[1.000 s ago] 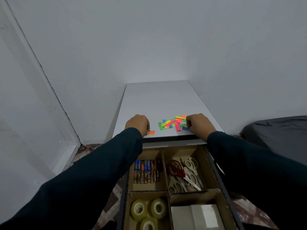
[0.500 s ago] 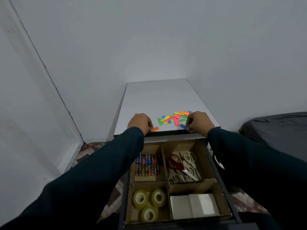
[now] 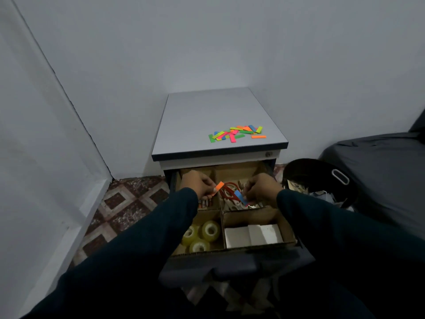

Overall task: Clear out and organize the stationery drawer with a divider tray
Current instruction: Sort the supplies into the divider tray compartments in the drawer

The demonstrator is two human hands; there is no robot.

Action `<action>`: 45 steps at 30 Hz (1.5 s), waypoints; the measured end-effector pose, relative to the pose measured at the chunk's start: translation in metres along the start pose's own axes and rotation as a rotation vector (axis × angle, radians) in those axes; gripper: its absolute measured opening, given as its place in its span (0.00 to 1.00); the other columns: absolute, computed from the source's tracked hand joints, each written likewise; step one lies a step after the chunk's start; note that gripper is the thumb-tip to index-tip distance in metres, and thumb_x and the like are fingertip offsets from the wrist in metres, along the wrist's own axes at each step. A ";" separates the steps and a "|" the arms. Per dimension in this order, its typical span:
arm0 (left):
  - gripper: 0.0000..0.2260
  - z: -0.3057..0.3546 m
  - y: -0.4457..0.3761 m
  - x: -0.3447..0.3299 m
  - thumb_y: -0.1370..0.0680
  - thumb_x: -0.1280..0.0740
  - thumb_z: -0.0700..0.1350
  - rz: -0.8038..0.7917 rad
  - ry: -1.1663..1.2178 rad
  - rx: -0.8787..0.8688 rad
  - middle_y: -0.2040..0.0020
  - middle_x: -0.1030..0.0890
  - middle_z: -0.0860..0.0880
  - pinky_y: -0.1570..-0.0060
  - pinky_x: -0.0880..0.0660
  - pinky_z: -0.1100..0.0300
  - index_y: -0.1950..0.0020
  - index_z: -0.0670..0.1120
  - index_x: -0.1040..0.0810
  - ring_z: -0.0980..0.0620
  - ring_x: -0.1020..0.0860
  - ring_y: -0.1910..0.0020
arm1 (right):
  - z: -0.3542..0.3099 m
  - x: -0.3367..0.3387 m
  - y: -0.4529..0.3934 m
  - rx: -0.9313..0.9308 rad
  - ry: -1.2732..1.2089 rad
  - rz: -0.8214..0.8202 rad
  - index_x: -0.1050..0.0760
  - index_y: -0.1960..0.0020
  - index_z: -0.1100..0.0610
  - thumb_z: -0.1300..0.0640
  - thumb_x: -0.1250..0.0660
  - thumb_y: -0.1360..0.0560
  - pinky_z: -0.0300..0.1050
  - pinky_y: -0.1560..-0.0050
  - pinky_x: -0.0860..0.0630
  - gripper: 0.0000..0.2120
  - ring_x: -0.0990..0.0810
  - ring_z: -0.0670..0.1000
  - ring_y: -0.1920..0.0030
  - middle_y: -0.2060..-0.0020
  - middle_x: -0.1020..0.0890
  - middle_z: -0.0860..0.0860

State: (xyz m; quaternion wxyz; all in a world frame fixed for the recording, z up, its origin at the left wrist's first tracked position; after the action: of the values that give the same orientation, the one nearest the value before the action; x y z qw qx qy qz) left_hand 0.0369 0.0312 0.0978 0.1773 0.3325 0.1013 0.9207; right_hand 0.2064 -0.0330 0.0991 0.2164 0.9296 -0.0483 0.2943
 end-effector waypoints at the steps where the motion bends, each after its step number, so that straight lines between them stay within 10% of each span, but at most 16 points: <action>1: 0.04 -0.007 0.004 -0.006 0.25 0.32 0.35 -0.013 0.038 0.023 0.63 0.21 0.45 0.64 0.25 0.63 0.51 0.38 0.20 0.53 0.25 0.68 | 0.010 -0.007 0.003 -0.021 0.011 -0.024 0.24 0.58 0.63 0.69 0.33 0.27 0.42 0.61 0.20 0.04 0.19 0.53 0.58 0.60 0.21 0.56; 8: 0.01 -0.044 0.021 -0.016 0.25 0.32 0.33 -0.012 0.184 0.009 0.60 0.21 0.43 0.67 0.24 0.67 0.55 0.37 0.21 0.53 0.23 0.66 | 0.062 -0.056 0.004 -0.154 0.132 -0.117 0.25 0.61 0.60 0.66 0.34 0.27 0.39 0.66 0.21 0.05 0.21 0.49 0.68 0.67 0.23 0.54; 13: 0.03 -0.063 0.031 -0.014 0.25 0.32 0.33 -0.041 0.281 0.019 0.62 0.21 0.45 0.70 0.24 0.70 0.57 0.40 0.22 0.53 0.22 0.66 | 0.065 -0.083 -0.003 -0.134 0.220 -0.071 0.25 0.38 0.66 0.60 0.34 0.25 0.48 0.40 0.26 0.17 0.23 0.60 0.40 0.41 0.21 0.62; 20: 0.04 -0.082 0.033 -0.011 0.26 0.31 0.34 -0.019 0.329 0.043 0.64 0.20 0.44 0.70 0.23 0.69 0.58 0.41 0.22 0.58 0.21 0.72 | 0.075 -0.100 -0.017 -0.154 0.264 -0.038 0.22 0.51 0.63 0.60 0.34 0.25 0.42 0.48 0.24 0.07 0.22 0.52 0.49 0.49 0.19 0.56; 45: 0.04 -0.084 0.040 -0.037 0.26 0.31 0.34 -0.101 0.380 0.069 0.63 0.19 0.45 0.70 0.23 0.68 0.59 0.42 0.22 0.57 0.21 0.70 | 0.074 -0.100 -0.010 -0.082 0.060 -0.113 0.20 0.48 0.61 0.70 0.28 0.33 0.51 0.42 0.22 0.14 0.21 0.56 0.45 0.47 0.19 0.58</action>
State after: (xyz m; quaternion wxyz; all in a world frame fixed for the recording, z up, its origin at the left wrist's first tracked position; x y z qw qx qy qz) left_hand -0.0019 -0.0252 0.0247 0.1895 0.1528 0.1810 0.9529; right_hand 0.1652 -0.0598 -0.0152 0.2721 0.9119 -0.0011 0.3073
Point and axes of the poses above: each hand's wrist, its own y-axis away from the middle knuckle, its own x-axis out of the back of the hand, z = x × y, the point moved 4 cm from there along -y, towards the middle knuckle
